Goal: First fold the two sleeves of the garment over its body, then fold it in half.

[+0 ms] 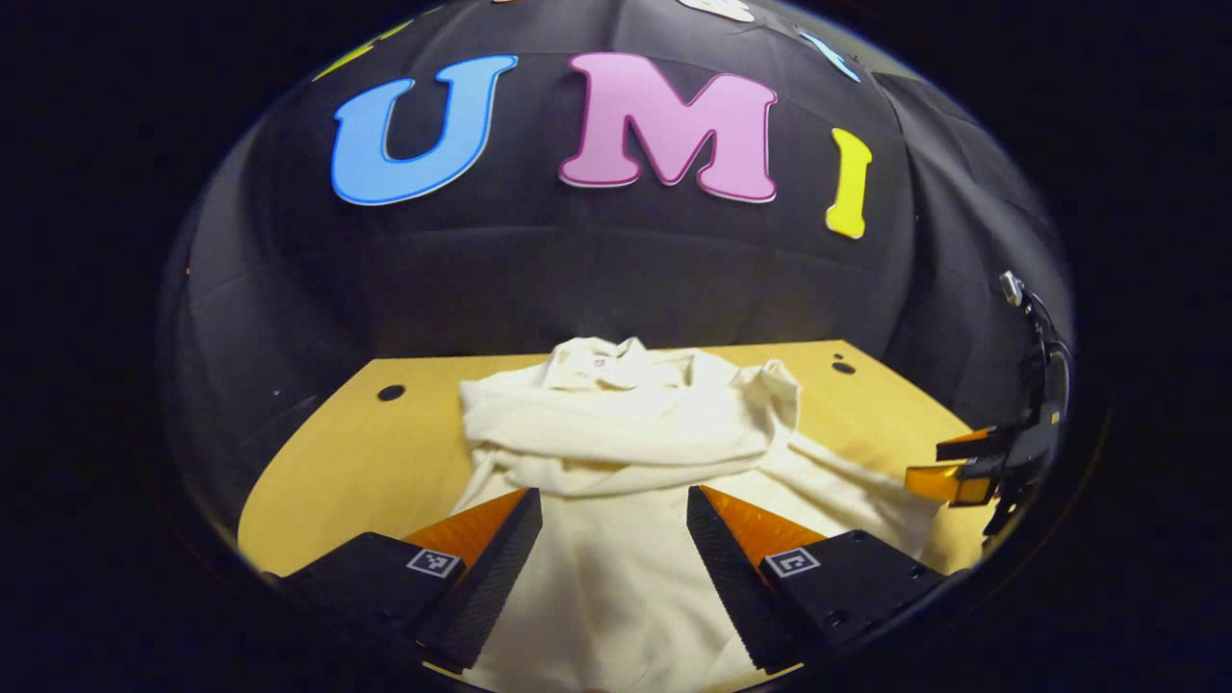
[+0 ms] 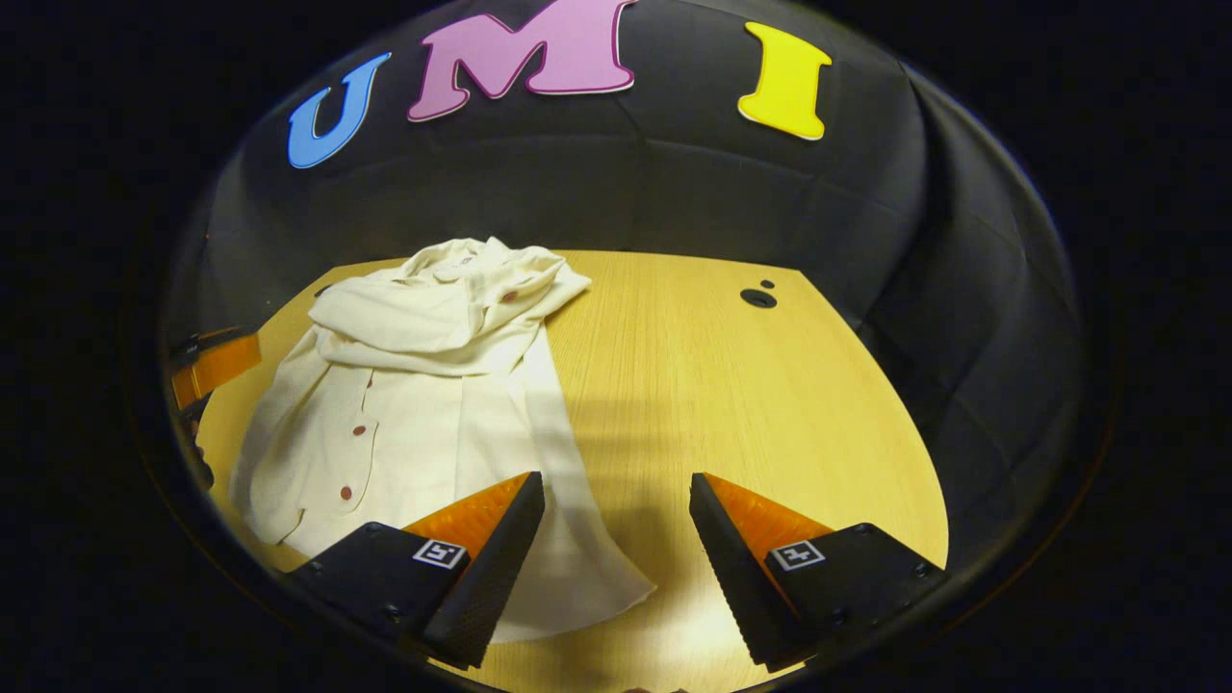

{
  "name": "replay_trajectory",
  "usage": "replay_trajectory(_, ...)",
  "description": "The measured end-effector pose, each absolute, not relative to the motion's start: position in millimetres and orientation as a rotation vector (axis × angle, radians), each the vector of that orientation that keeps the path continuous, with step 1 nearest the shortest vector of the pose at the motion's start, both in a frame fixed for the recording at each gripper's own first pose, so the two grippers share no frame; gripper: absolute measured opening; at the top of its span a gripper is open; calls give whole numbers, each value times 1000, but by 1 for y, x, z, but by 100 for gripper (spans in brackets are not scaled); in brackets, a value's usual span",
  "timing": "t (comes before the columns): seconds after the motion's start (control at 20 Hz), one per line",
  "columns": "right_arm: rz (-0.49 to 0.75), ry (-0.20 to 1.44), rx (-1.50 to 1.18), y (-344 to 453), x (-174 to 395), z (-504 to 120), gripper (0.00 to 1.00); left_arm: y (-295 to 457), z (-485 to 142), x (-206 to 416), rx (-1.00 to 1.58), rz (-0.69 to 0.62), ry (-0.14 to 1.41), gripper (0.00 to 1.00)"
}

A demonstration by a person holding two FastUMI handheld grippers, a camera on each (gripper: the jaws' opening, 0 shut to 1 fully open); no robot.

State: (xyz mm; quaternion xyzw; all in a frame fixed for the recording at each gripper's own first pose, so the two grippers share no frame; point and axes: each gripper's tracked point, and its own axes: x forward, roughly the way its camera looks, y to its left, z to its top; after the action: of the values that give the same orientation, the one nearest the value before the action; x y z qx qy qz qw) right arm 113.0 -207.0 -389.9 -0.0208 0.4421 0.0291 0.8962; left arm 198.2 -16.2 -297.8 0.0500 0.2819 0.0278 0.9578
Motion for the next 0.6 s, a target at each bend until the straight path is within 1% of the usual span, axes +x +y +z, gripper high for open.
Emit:
replay_trajectory(0.15,50,962,-63,-209,94,-400,98,24,-325,132,69,130,704,99)
replay_trajectory(0.25,40,987,-70,-210,86,-405,98,40,-342,102,60,166,773,99)
replay_trajectory(0.35,37,1010,-56,-207,78,-409,98,43,-354,82,60,178,824,99)
replay_trajectory(0.6,46,1039,-81,-201,68,-413,98,27,-379,58,40,148,917,99)
